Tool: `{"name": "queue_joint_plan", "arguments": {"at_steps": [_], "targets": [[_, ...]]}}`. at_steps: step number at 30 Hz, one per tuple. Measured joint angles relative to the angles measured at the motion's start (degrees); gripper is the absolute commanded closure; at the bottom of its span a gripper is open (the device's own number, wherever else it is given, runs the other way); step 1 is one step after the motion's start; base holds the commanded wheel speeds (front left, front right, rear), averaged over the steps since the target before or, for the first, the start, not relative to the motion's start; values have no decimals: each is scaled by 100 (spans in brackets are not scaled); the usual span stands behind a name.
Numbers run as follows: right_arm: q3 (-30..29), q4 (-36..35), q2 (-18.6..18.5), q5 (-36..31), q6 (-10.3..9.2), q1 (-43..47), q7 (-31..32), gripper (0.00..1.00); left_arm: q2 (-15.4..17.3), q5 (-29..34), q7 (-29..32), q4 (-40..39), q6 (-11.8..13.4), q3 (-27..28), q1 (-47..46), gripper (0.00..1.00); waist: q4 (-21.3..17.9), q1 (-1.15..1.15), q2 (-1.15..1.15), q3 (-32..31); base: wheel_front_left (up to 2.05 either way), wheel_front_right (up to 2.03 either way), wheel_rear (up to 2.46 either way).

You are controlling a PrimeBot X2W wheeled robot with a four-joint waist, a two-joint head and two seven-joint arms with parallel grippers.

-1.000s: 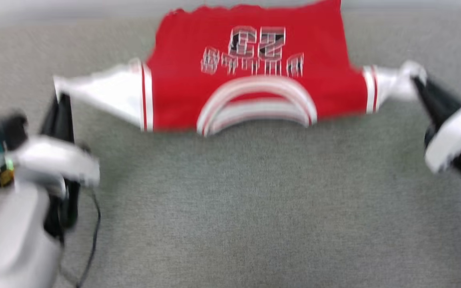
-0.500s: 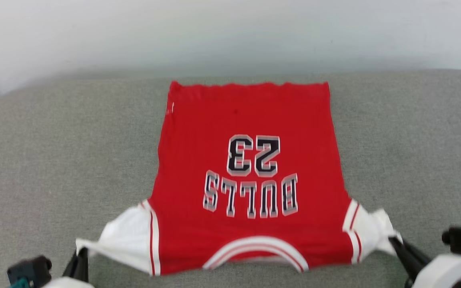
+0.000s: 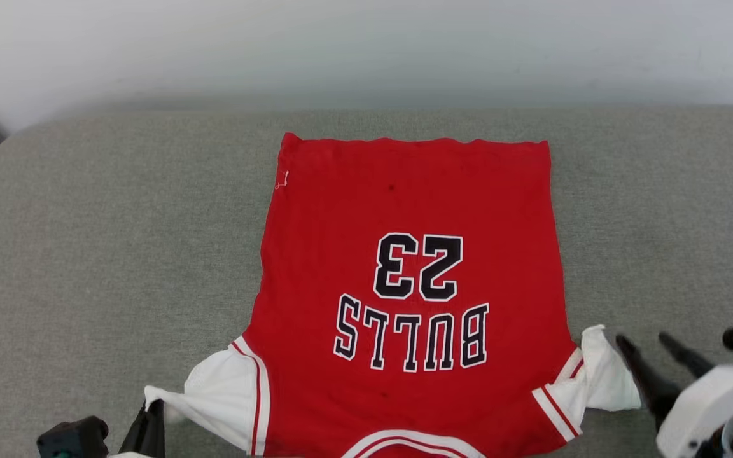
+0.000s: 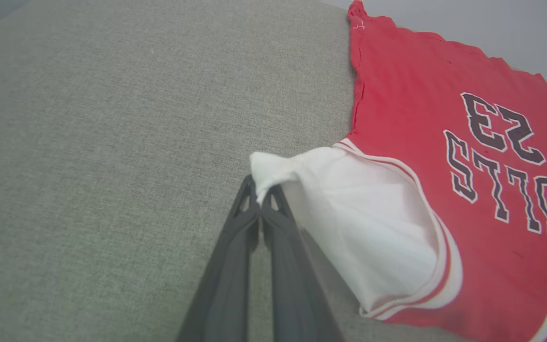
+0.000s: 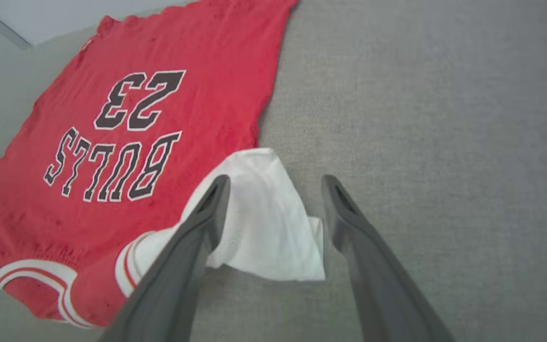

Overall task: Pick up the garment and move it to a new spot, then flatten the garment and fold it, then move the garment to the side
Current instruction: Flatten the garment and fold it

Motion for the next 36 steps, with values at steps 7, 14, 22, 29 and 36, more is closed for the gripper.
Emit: {"name": "queue_joint_plan", "arguments": {"at_steps": [7,14,22,29,36], "targets": [[-427,1026,-171,32,0,-2228,160,0,-88,227,-245,-45,-89,-59,-527,100,98,2,0,518,0,0,0],[-921,2917,-422,-182,-1,-4452,962,0,-221,570,-459,-234,-269,-290,-1213,100,523,2,0,1050,0,0,0],[-1185,4089,-479,-868,0,-6168,2239,0,-404,850,-544,-626,-353,-544,-1779,100,1070,3,0,1712,0,0,0],[-1411,4490,-412,-1449,-1,-6834,2902,0,-584,993,-602,-783,-493,-762,-2101,100,1428,3,0,2297,0,0,0],[-1770,4597,-368,-1772,1,-7121,3371,0,-708,1015,-680,-655,-564,-810,-2277,100,1634,2,0,2650,0,0,0]]}}
